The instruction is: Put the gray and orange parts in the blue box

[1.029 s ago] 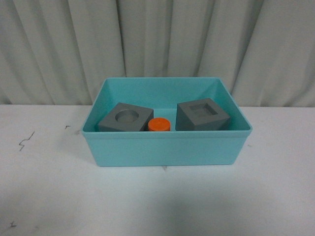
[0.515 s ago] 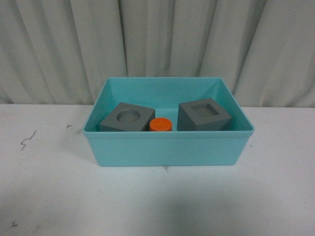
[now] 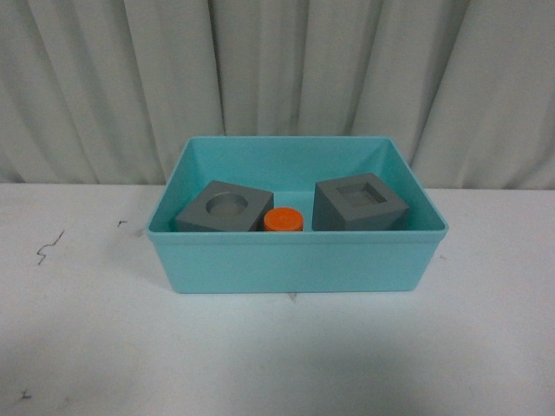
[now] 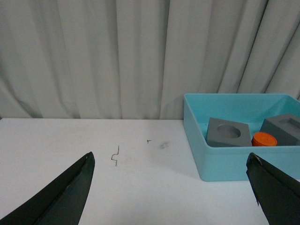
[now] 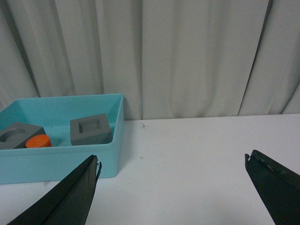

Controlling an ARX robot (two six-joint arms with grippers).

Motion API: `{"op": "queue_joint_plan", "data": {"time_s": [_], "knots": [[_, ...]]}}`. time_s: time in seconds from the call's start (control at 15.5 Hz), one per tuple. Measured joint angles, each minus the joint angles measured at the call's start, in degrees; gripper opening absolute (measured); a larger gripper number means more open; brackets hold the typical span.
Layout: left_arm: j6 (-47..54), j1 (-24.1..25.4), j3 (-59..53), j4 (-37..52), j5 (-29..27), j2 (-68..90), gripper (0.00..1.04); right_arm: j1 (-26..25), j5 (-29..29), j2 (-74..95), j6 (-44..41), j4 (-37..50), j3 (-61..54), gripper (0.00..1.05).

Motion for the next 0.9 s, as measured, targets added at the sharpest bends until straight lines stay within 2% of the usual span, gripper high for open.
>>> {"op": "queue_joint_plan", "data": {"time_s": [0.9], "knots": [[0.0,0.0,0.0,0.0,0.0,0.0,0.98,0.0,0.0,0.0,0.0,0.0,0.0,0.98]]}}
